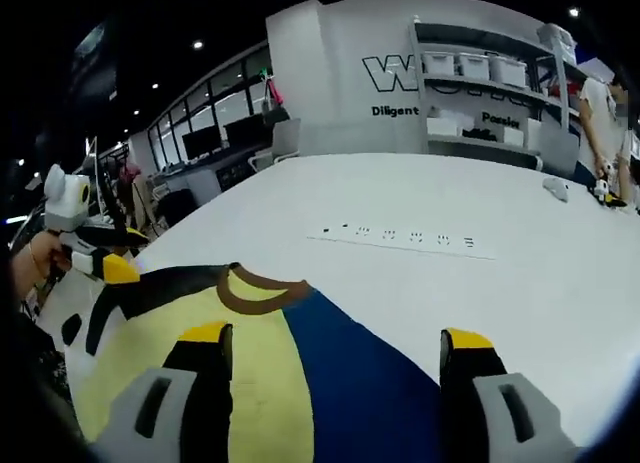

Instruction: Fold the garment on the visible template until the final outline fits inside the template.

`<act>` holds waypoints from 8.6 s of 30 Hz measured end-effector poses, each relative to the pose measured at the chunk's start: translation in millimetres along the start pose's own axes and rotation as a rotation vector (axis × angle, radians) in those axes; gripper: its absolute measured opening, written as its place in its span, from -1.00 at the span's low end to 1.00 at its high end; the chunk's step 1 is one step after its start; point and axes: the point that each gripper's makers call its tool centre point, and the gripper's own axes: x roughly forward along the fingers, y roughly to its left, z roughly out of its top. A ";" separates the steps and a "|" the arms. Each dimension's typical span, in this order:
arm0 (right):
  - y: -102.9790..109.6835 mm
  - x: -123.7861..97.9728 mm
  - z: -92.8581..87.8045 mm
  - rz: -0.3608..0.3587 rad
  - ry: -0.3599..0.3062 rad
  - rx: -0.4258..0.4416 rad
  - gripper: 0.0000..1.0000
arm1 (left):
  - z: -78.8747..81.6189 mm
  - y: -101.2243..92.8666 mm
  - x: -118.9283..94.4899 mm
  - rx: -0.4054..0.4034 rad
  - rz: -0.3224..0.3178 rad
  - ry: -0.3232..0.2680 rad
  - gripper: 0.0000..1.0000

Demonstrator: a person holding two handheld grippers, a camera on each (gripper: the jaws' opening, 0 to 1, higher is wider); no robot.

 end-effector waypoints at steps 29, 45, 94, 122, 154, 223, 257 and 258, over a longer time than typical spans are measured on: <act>6.3 -55.0 -75.2 -0.013 0.104 0.070 0.02 | -102.7 -34.4 -94.9 -0.017 -0.026 0.098 0.98; -26.3 -51.8 -105.5 -0.160 0.174 0.116 -0.39 | -164.7 -48.1 -138.2 -0.114 -0.037 0.167 0.88; -30.0 -38.0 -98.2 -0.211 0.216 -0.174 -1.00 | -255.2 -40.8 -181.1 -0.162 0.118 0.496 -0.77; -30.9 -35.0 -97.7 -0.163 0.212 -0.057 -1.00 | -273.9 -38.6 -212.3 0.010 0.081 0.670 -0.65; -45.8 -93.4 -73.8 -0.142 -0.014 0.131 0.45 | -178.4 -62.6 -191.7 -0.186 -0.043 0.164 0.98; -179.9 -190.6 -98.1 -0.445 0.175 -0.088 -1.00 | -150.2 -83.6 -209.5 -0.047 -0.127 0.075 0.82; -208.8 -197.3 -153.2 -0.543 0.207 0.296 -0.43 | -152.8 -79.5 -211.1 -0.067 -0.098 0.095 0.79; -208.5 -195.8 -153.7 -0.541 0.209 0.296 -0.46 | -152.1 -78.8 -211.2 -0.068 -0.095 0.092 0.79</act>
